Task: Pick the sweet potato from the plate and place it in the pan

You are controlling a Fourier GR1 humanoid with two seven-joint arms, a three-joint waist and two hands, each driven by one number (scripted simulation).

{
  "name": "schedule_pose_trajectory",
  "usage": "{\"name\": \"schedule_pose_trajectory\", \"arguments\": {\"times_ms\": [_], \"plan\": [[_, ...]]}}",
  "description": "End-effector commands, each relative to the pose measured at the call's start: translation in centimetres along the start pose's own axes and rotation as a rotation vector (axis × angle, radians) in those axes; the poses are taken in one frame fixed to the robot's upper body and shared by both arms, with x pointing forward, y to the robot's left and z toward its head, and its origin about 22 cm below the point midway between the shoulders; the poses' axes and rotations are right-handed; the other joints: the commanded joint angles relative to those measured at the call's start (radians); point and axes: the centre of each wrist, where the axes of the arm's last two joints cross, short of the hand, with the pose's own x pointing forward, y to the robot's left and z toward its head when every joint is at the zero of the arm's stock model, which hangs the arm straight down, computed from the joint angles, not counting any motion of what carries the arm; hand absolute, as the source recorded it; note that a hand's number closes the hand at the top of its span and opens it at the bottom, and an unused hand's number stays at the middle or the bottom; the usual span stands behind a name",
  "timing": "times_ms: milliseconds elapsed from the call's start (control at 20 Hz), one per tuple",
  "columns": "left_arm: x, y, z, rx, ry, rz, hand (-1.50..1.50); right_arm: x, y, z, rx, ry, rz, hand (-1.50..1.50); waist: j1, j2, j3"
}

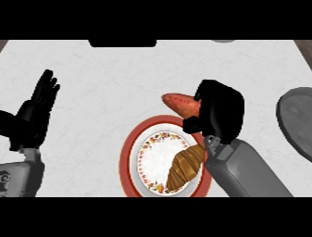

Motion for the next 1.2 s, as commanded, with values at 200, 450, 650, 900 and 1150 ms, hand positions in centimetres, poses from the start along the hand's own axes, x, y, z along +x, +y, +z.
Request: {"name": "schedule_pose_trajectory", "arguments": {"times_ms": [200,450,650,900,1150], "plan": [[-1.2,-0.2,-0.2,0.021,0.0,-0.005,0.0,-4.7,-6.4,-1.8,-0.24,0.141,-0.215,1.5,-0.008,0.006,0.001],[1.0,0.1,-0.2,-0.004,0.007,0.004,0.0,-9.1,-9.2,-4.3,-0.329,0.234,-0.333,1.5,0.005,0.006,0.002],[-0.3,0.6,0.2,-0.016,-0.005,0.0,0.0,-16.5,-9.4,-6.8,-0.336,0.271,-0.29,1.5,0.007,0.009,0.002],[-0.2,0.3,-0.4,0.005,-0.005,-0.002,0.0,-24.3,-9.3,-8.7,-0.382,0.325,-0.228,1.5,0.007,0.011,0.002],[1.7,0.1,0.1,-0.037,-0.017,-0.01,0.0,-30.8,-8.0,-11.2,-0.396,0.394,-0.056,1.5,0.029,0.011,0.003]]}}
